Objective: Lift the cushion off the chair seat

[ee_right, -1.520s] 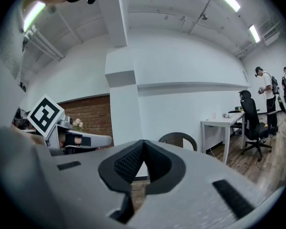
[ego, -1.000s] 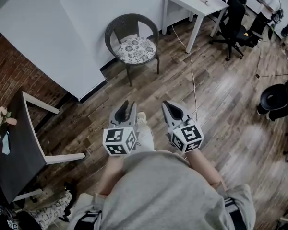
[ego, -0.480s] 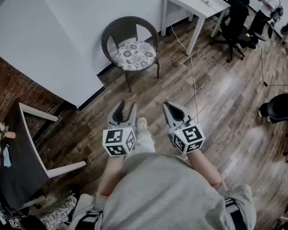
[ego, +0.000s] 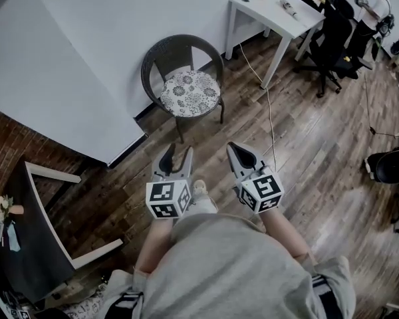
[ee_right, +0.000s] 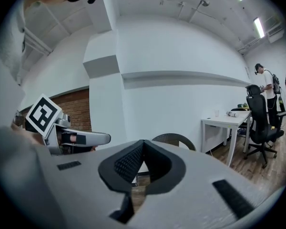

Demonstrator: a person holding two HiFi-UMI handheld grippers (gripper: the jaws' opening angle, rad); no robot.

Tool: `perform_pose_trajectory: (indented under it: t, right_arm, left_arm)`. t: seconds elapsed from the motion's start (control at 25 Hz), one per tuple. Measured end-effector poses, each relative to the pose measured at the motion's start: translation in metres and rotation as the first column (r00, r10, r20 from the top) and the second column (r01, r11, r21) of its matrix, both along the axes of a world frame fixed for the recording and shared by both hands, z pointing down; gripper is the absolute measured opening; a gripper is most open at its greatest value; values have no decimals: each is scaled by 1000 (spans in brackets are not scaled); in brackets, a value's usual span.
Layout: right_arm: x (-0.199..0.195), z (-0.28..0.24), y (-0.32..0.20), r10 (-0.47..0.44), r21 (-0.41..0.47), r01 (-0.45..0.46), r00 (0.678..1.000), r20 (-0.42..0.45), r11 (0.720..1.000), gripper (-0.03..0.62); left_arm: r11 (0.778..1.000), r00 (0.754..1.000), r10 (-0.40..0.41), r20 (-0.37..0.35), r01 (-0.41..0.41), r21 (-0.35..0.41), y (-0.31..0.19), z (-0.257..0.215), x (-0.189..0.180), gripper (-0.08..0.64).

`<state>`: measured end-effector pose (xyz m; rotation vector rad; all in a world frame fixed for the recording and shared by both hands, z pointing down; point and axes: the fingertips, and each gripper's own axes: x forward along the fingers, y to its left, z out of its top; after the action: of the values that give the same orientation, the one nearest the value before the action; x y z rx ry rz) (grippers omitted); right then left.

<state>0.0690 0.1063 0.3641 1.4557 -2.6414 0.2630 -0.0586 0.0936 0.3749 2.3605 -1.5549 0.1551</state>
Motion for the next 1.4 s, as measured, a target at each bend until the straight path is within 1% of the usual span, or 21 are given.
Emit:
perform_pose_trajectory:
  t: [0.4, 0.64, 1.08, 1.4]
  right_arm:
    - [-19, -5, -111, 12, -2, -12, 1000, -3, 1000, 3]
    - [-26, -2, -166, 23, -4, -23, 1000, -1, 1000, 3]
    - [-43, 17, -235, 28, -34, -29, 1000, -14, 999, 3]
    - [-43, 29, -259, 38, -62, -40, 999, -27, 997, 3]
  left_arm:
    - [1000, 1000, 15, -5, -15, -7, -111, -3, -17, 184]
    - [1000, 1000, 19, -11, -19, -13, -165, 1, -25, 184]
    - [999, 1000, 19, -15, -20, -48, -237, 27, -42, 184]
    - [996, 1000, 25, -11, -26, -85, -266, 51, -45, 184]
